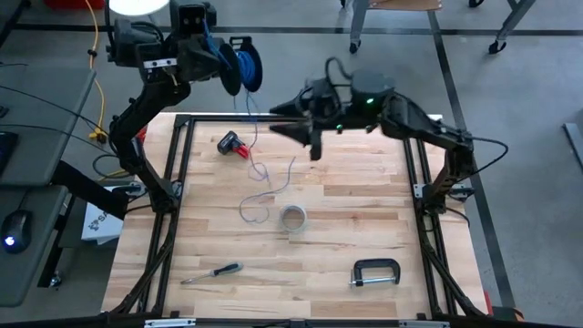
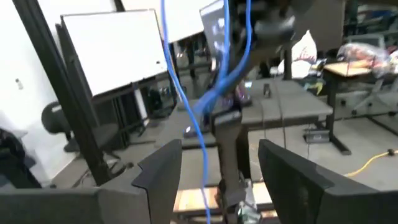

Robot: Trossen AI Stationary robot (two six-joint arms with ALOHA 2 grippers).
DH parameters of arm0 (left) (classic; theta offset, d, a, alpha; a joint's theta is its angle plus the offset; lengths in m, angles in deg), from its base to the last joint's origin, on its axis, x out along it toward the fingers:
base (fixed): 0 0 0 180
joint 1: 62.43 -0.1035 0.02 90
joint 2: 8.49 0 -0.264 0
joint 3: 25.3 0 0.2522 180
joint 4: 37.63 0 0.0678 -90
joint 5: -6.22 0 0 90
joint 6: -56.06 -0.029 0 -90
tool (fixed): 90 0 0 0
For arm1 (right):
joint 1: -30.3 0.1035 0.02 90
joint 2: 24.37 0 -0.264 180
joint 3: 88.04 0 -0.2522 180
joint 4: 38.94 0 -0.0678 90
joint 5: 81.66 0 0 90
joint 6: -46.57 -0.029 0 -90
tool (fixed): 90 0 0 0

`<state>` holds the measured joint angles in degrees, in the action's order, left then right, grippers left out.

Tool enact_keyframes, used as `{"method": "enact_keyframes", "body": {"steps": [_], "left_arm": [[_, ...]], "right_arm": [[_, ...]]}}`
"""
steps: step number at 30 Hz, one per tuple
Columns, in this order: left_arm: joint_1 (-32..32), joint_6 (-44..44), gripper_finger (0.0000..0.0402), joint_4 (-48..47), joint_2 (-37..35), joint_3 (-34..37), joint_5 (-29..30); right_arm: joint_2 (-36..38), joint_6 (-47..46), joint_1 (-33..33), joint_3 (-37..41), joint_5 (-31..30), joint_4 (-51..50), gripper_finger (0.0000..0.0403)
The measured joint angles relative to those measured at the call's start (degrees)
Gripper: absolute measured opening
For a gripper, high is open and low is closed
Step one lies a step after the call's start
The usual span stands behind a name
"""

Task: Coil cords
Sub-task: Coil the blue wire on the spool

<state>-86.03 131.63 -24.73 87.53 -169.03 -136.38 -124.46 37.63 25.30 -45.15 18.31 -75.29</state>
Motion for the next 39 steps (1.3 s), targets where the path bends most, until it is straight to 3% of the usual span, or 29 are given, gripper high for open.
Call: {"method": "enact_keyframes", "body": {"steps": [6, 11, 24, 29, 33, 39], "left_arm": [[-0.1, -1.8, 0.0, -0.3, 0.0, 0.0, 0.8], [-0.1, -1.9, 0.0, 0.0, 0.0, 0.0, 0.8], [-0.1, -4.3, 0.0, 0.1, 0.0, 0.0, 0.9], [-0.8, -4.3, 0.0, 0.0, -0.1, 0.0, 0.9], [-1.9, -4.3, 0.0, 0.3, -0.4, 0.0, 0.9], [-5.1, -3.9, 0.0, 0.2, -1.4, 0.0, 0.0]], "right_arm": [[-3.1, -1.2, 0.2, 0.0, -3.2, 0.6, 0.0207], [-4.4, -1.5, 0.2, 0.0, -2.4, 2.6, 0.0205], [-6.2, -5.2, 0.6, 0.0, -0.9, 8.5, 0.0141], [-6.0, -5.6, 0.6, 0.0, -0.4, 8.6, 0.0093], [-5.9, -5.5, 0.6, 0.0, -0.1, 8.5, 0.0018], [-5.3, -6.2, 0.7, 0.0, -0.1, 2.8, 0.0002]]}}
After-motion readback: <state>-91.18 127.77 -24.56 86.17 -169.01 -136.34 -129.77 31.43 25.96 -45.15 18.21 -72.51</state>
